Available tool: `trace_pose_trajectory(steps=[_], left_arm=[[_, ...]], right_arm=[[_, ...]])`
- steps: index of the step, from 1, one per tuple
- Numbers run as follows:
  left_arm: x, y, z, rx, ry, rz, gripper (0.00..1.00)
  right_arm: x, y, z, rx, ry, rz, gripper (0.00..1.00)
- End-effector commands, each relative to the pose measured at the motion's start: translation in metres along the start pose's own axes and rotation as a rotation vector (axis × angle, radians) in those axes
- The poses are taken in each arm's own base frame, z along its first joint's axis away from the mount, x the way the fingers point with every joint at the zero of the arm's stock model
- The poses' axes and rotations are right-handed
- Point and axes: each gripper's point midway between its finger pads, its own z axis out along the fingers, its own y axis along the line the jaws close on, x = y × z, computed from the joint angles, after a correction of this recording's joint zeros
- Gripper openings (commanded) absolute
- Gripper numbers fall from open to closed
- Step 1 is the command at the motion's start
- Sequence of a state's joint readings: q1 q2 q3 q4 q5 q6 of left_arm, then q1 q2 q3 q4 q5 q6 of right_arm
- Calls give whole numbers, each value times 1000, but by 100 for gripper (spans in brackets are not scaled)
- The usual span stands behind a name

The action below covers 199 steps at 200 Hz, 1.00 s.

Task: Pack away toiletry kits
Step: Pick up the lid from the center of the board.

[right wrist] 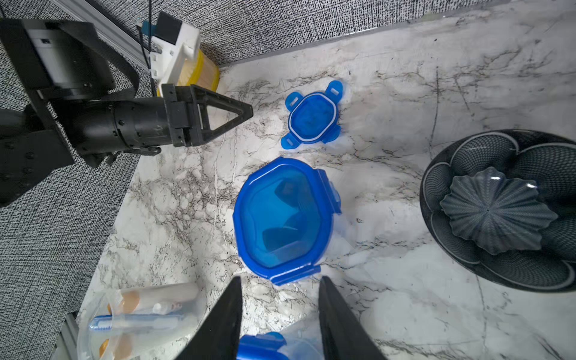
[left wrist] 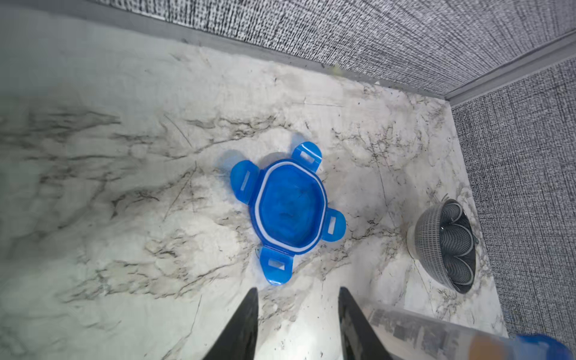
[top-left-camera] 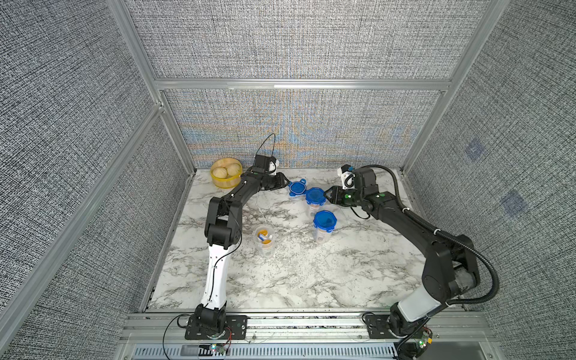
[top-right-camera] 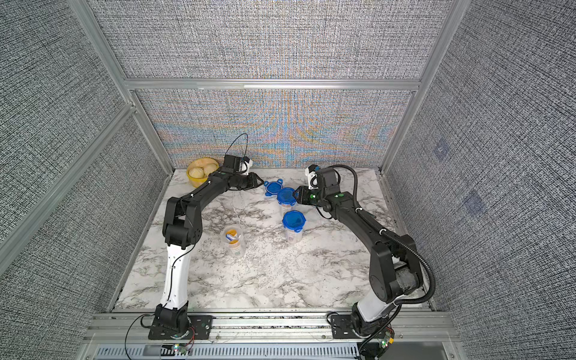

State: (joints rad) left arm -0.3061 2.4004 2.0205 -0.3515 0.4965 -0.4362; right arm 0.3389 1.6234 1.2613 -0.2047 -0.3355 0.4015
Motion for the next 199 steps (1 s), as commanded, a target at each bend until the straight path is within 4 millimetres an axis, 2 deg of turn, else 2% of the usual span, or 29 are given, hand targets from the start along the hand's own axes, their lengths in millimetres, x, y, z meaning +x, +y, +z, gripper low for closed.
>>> trace_pose_trajectory(steps=[1,48,77,135,199], left_arm=[[6,6,9,-7,47,-99,42],[26,19,34,11,120,-199,32],[33,23,38,11,142,-222,32],[55,17,45,19,236,-209,34],[63,12,54,47,262,-228,32]], right_arm=[[3,0,0,-17,15,25,43],[7,-7,-1,-16,19,46,43],[8,-9,0,-18,24,62,43],[10,-14,2,-16,27,88,43],[10,-22,-2,0,15,105,39]])
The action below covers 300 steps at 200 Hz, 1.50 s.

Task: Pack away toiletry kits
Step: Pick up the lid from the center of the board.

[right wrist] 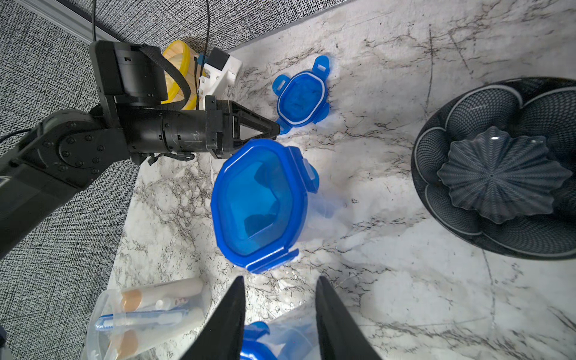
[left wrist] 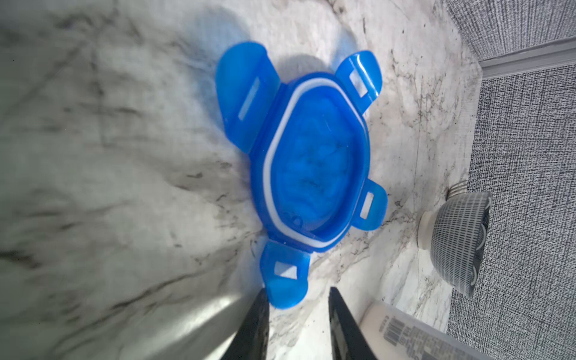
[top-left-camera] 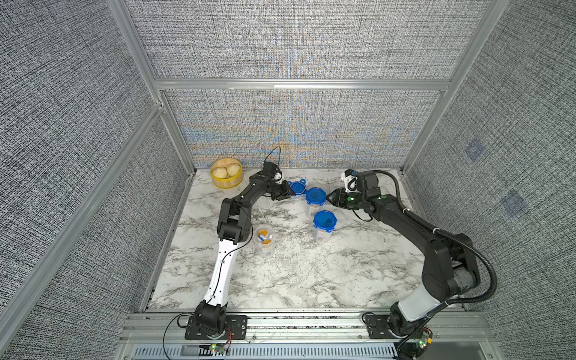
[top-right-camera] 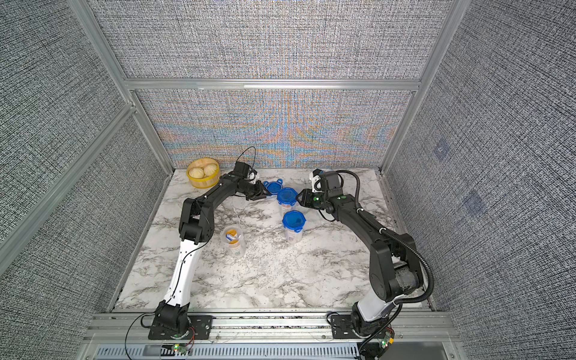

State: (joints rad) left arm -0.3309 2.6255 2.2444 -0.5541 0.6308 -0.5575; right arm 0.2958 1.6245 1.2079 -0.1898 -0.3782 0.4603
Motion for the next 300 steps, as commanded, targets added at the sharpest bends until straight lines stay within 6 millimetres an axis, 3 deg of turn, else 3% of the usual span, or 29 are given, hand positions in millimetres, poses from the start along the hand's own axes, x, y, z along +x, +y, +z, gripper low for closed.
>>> trace_pose_trajectory(steps=[1,128,225,266,300], left_arm=[[8,3,4,-7,30,-16,32],[1,17,19,8,-25,-96,16],[-5,5,15,77,-66,-68,0],[-8,-10,-7,140,-109,-14,0],[-5,-41,-47,160,-165,200,0]], right_arm=[[-2,-1,-3,-3,-14,8,39],[-3,-2,-14,21,-32,-7,33],[1,-9,-16,46,-21,-6,32],[0,-10,-21,59,-33,-9,32],[-8,-3,-32,49,-86,-43,30]])
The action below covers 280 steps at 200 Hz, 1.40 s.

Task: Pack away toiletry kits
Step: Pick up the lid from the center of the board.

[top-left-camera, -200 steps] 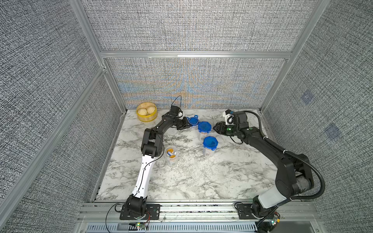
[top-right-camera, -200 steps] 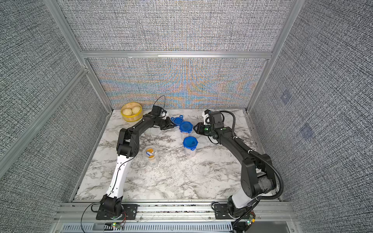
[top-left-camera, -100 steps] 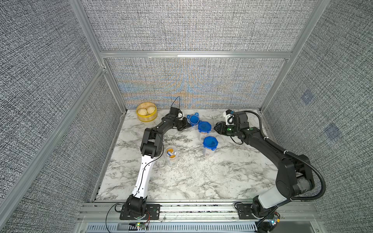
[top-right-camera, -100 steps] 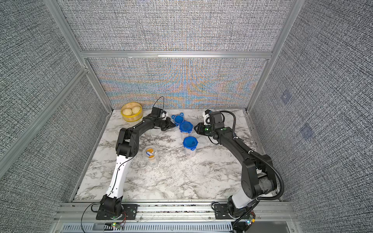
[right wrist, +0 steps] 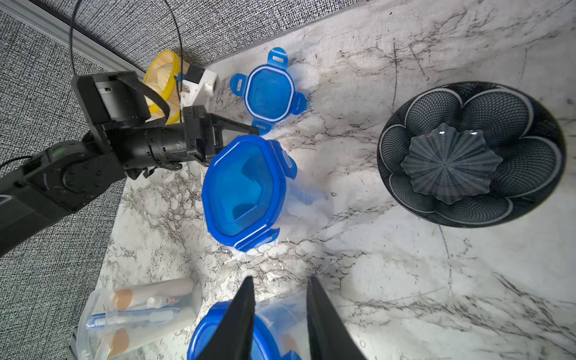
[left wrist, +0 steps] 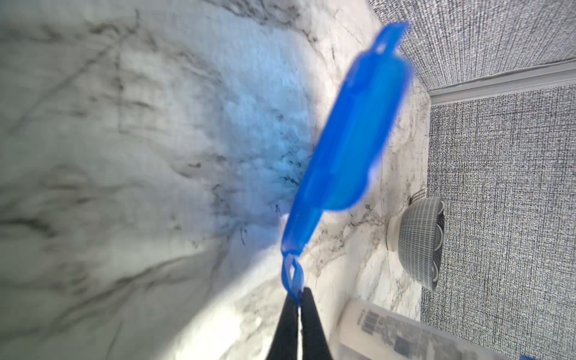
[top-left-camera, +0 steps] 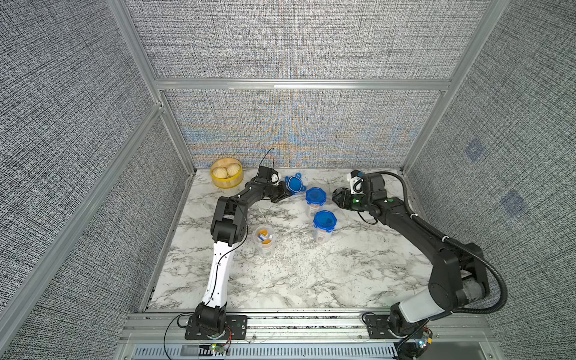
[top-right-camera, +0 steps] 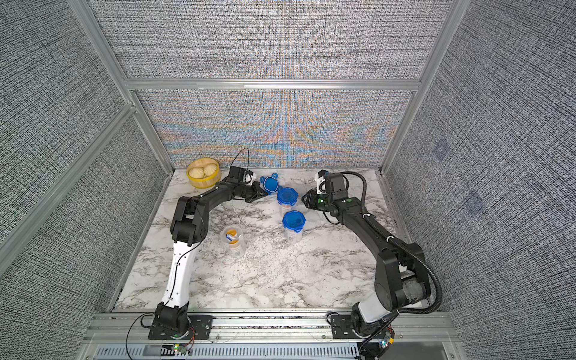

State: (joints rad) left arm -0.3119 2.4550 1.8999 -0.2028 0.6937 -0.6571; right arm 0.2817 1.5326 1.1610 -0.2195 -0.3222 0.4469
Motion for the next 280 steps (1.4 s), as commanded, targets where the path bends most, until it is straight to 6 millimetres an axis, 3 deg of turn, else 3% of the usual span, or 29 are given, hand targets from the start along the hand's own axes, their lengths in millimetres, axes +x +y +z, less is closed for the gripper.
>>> trace_pose_trajectory(steps=[1,40,63,86,108,131,156,180,214,280], left_arm=[[-9,-33,-24,44,-58,211,0],[3,-64,-78,-28,-117,514,0],[9,-84,-118,-103,-167,721,0],[19,-104,-150,-171,-208,932,0],[31,-120,-174,-223,-245,1126,0],[34,-132,-195,-268,-336,1278,0],[36,-144,-208,-270,-407,1366,0],[39,-158,-215,-234,-460,1408,0],[46,-171,-219,-180,-503,1455,0],[54,-168,-211,-232,-522,1578,0]], right_arm=[[-8,4,-7,-6,-46,-34,30],[-26,39,-26,-170,-155,-106,31],[-34,68,-36,-320,-185,-113,43],[-43,91,-40,-456,-167,-15,56],[-51,110,-37,-535,-153,73,64],[-61,134,-35,-603,-123,116,67],[-67,157,-30,-647,-95,191,69],[-71,164,-21,-683,-77,327,69],[-66,176,-11,-712,-45,381,69],[-72,180,-30,-736,-109,377,69]])
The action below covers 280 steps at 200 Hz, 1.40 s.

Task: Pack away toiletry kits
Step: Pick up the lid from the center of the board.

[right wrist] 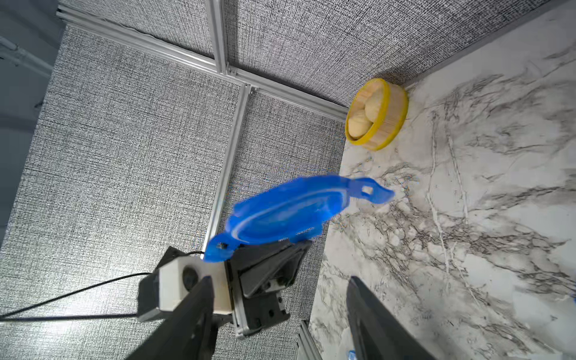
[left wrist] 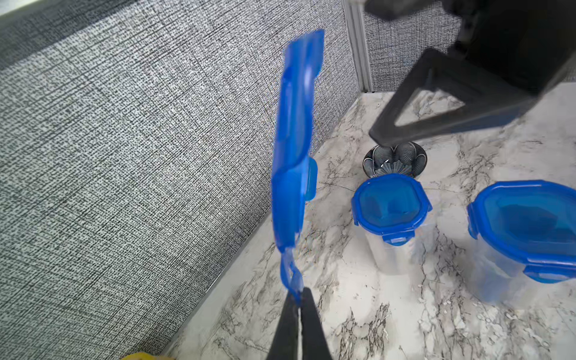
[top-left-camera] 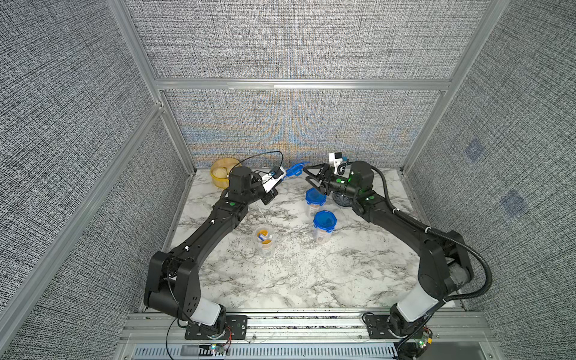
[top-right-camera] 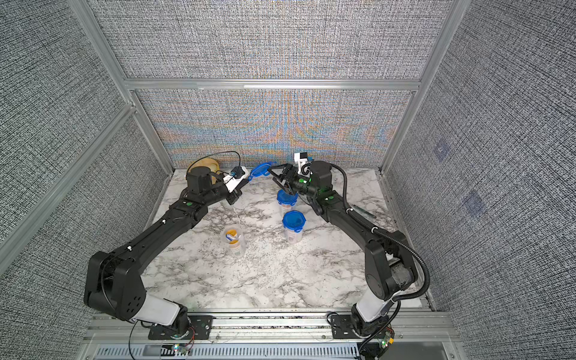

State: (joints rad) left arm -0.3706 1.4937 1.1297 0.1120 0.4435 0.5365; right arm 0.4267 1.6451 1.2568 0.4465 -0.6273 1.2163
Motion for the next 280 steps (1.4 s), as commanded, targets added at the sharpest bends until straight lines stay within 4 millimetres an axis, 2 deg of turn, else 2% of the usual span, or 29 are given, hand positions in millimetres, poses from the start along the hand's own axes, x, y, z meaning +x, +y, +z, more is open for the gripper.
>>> trace_pose_trajectory(steps=[1,44,77,98,119,163,179,202,210,219,226,250,280], left_arm=[[-13,3,-3,-45,-45,115,0],[-27,-14,-13,-94,-155,288,0],[-28,-23,-14,-124,-183,422,0],[-28,-22,-12,-168,-184,508,0],[-33,-14,-9,-238,-191,554,0],[-43,6,-7,-383,-185,620,0],[-48,7,-9,-403,-205,624,0],[-52,8,-14,-431,-240,588,0],[-53,9,-17,-446,-259,541,19],[-53,12,-26,-477,-286,471,51],[-50,12,-34,-499,-293,408,61],[-20,3,-56,-469,-225,138,70],[6,-21,-74,-341,-82,-144,76]], right_arm=[[-6,16,-5,-40,-38,-30,69],[-2,8,-6,-17,-28,12,67],[3,5,-8,-6,-18,30,56],[7,7,-10,-8,-1,29,49],[13,5,-11,3,12,34,47],[22,2,-15,10,20,40,26],[24,-1,-17,17,15,42,15],[23,-5,-19,22,3,39,5],[24,-5,-19,22,4,34,3],[23,-6,-20,21,0,25,1],[23,-5,-20,13,-1,13,0],[26,-4,-21,-9,18,-46,0],[45,-8,-18,-25,143,-110,0]])
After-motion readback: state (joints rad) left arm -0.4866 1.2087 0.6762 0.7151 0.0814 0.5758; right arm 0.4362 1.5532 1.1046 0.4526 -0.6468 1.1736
